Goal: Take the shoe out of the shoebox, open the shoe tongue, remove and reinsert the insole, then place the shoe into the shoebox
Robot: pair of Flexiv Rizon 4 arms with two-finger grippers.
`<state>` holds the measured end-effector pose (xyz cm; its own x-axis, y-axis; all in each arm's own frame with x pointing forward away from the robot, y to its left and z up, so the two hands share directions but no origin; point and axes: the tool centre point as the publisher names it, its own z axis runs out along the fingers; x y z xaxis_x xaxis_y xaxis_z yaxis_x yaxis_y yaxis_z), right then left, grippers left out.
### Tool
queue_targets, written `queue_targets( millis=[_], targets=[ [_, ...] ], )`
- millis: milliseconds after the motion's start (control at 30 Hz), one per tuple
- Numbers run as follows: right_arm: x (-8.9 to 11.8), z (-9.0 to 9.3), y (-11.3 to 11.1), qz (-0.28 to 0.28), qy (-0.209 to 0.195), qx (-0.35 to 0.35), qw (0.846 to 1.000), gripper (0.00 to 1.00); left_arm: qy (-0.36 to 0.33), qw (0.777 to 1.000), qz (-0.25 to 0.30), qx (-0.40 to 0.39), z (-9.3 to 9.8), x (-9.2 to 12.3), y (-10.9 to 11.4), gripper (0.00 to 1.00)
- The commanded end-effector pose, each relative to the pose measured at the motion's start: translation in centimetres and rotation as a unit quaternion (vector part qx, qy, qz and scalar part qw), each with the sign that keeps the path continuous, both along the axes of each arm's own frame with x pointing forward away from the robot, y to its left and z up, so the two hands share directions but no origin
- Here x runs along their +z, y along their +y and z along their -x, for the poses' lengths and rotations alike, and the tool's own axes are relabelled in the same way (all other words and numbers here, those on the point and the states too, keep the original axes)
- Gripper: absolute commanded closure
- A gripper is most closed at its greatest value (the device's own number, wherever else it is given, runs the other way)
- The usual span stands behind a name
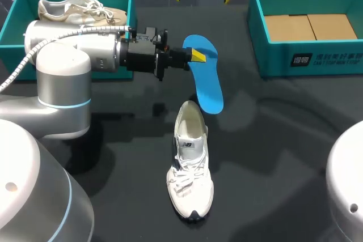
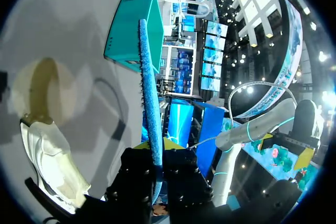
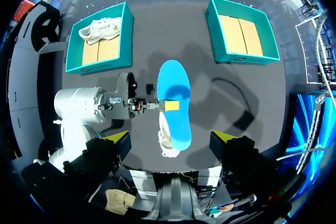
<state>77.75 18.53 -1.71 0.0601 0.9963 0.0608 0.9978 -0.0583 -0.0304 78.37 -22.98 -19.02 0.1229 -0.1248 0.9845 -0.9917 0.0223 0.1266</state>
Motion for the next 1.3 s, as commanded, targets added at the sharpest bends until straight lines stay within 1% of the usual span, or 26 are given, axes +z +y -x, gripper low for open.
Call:
queue_targets(
  millis=[33, 200, 300, 433, 633, 867, 1100, 1300],
  targets=[
    [-0.1, 0.8, -1.9, -0.078, -0.022, -0.016, 0.997, 0.00, 0.000, 1.000, 0.000, 0.000, 0.0, -0.1, -0.2, 1.00],
    [0.0, 1.1, -3.1, -0.149, -0.045, -0.043, 0.987, 0.00, 0.000, 1.000, 0.000, 0.000, 0.0, -0.1, -0.2, 1.00],
    [-0.1, 1.1, -3.7, -0.184, -0.051, -0.054, 0.980, 0.00, 0.000, 1.000, 0.000, 0.000, 0.0, -0.1, -0.2, 1.00],
    [-0.4, 0.8, -4.4, -0.225, -0.043, -0.070, 0.971, 0.00, 0.000, 1.000, 0.000, 0.000, 0.0, -0.1, -0.2, 1.00],
    [-1.3, 0.3, -5.3, -0.288, -0.013, -0.092, 0.953, 0.00, 0.000, 1.000, 0.000, 0.000, 0.0, -0.1, -0.2, 1.00],
    [-2.3, -0.2, -6.2, -0.340, -0.015, -0.106, 0.934, 0.00, 0.000, 1.000, 0.000, 0.000, 0.0, -0.1, -0.2, 1.00],
    [-3.6, 0.3, -6.6, -0.392, -0.042, -0.106, 0.913, 0.00, 0.000, 1.000, 0.000, 0.000, 0.0, -0.1, -0.2, 1.00],
    [-4.2, 0.4, -6.6, -0.428, -0.052, -0.115, 0.895, 0.00, 0.000, 1.000, 0.000, 0.000, 0.0, -0.1, -0.2, 1.00]
  ],
)
